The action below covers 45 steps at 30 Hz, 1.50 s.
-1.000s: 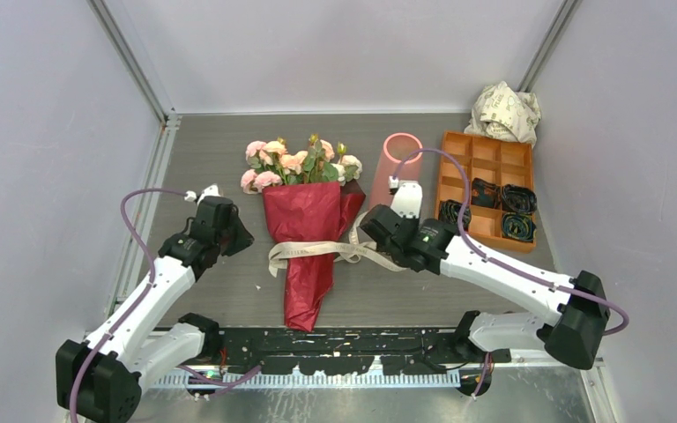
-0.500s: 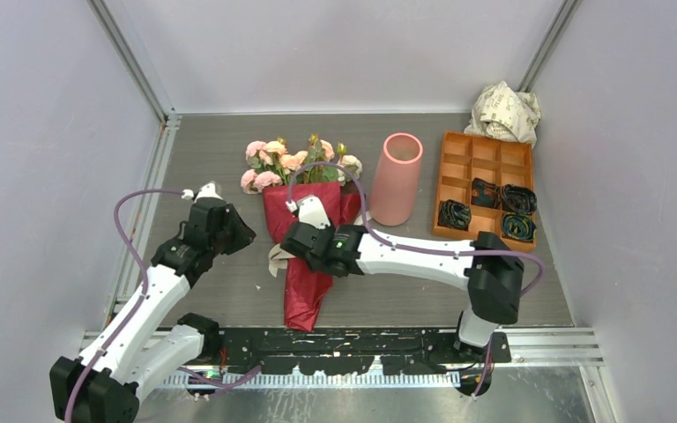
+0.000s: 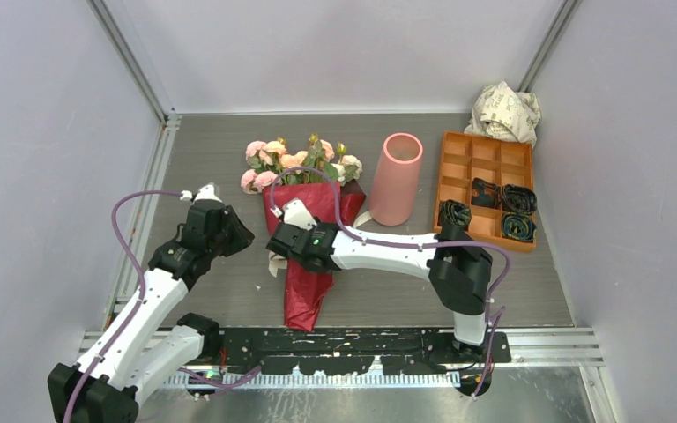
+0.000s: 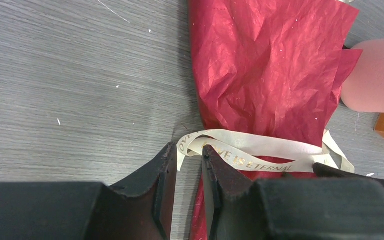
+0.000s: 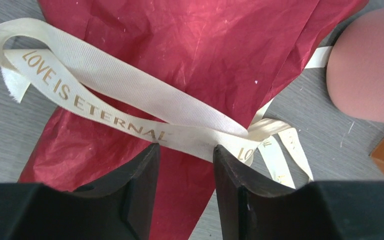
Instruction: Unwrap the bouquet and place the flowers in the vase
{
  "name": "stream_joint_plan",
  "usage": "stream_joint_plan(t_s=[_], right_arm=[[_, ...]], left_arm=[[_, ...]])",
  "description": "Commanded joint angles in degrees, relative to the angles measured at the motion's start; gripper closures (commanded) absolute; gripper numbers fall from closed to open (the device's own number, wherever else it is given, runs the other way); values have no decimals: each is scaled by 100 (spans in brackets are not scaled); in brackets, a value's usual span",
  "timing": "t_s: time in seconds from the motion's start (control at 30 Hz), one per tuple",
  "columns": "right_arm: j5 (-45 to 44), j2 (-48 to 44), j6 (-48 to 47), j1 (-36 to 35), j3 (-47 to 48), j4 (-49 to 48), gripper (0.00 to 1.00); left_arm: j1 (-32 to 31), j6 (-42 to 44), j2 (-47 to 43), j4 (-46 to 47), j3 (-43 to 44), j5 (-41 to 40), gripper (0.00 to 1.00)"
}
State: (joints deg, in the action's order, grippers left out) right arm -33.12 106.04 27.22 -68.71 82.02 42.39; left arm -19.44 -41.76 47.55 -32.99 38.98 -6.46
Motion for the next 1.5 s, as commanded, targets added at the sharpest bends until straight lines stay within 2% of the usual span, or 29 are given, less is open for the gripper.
stream_joint_plan(t_s=[0.0, 0.27, 0.43, 0.47, 0.57, 0.67, 1.13, 1.47], right_arm=[[-535, 93, -273, 16, 430, 82, 52], [-726, 145, -369, 121, 536, 94, 66], [-654, 123, -401, 205, 516, 99, 70], [-621, 102, -413, 203, 532, 181, 69], [-319, -41, -463, 188, 443, 169, 57], [-210, -166, -432, 145, 251, 124, 52], [-578, 7, -436, 18, 119, 279, 50], [-533, -93, -338, -216, 104, 480, 50]], left_arm=[[18, 54, -147, 42, 171, -57, 73], [11, 54, -164, 31, 159, -51, 73], [14, 45, -132, 59, 142, -11, 73], [18, 49, -119, 58, 144, -10, 73], [10, 54, -133, 62, 137, -5, 73], [14, 49, -142, 78, 114, -5, 73], [8, 19, -112, 144, 80, 78, 73], [15, -29, -114, 209, 4, 127, 73]])
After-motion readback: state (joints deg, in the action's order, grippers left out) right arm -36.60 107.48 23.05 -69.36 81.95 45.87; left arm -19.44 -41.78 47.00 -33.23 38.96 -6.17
